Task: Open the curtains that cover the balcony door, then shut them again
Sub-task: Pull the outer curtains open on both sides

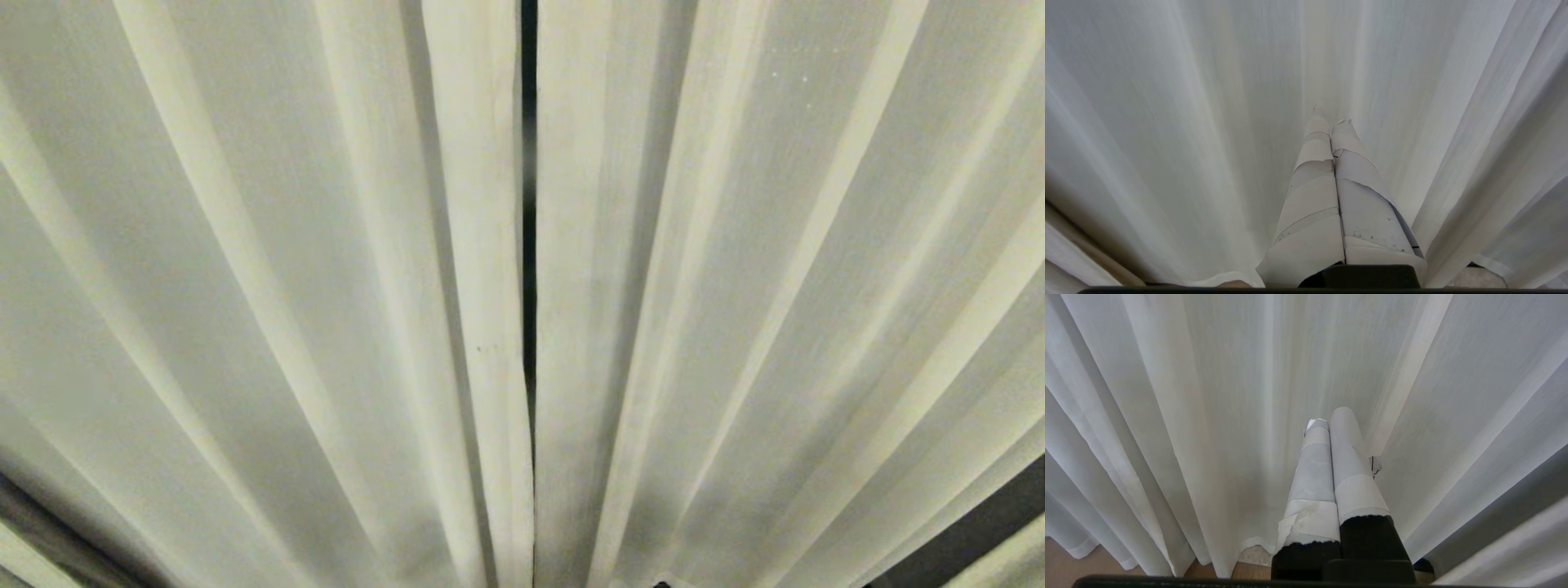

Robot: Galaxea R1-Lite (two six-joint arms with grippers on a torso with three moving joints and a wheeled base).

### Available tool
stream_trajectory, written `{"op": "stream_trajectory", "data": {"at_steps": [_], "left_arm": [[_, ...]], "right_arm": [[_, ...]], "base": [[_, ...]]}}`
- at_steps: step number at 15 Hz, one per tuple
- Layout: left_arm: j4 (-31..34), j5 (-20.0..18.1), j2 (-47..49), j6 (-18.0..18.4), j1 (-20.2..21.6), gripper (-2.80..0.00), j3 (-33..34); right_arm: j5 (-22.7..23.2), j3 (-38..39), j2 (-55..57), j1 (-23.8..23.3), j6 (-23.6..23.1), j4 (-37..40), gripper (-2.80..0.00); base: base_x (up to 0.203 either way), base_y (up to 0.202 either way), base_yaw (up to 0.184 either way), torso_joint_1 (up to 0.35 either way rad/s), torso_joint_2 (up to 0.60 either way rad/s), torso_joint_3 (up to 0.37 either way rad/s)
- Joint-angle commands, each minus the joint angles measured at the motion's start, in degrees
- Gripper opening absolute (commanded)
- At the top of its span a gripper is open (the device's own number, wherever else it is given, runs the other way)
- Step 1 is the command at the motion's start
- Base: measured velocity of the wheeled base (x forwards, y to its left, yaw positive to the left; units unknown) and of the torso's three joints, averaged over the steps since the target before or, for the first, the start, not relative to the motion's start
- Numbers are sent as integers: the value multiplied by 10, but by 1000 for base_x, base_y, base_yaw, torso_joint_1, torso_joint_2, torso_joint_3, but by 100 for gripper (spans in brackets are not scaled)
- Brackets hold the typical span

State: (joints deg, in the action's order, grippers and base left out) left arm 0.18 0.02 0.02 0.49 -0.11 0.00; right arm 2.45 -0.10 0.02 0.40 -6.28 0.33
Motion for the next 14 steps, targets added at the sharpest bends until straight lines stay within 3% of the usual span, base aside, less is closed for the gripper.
{"op": "stream_trajectory", "data": {"at_steps": [1, 14], "left_arm": [[0, 0, 0, 0, 0, -280, 0], [0, -4, 0, 13, 0, -280, 0]], "right_arm": [[0, 0, 1, 0, 0, 0, -280], [0, 0, 1, 0, 0, 0, -280]], "base": [[0, 0, 0, 0, 0, 0], [0, 0, 0, 0, 0, 0]]}}
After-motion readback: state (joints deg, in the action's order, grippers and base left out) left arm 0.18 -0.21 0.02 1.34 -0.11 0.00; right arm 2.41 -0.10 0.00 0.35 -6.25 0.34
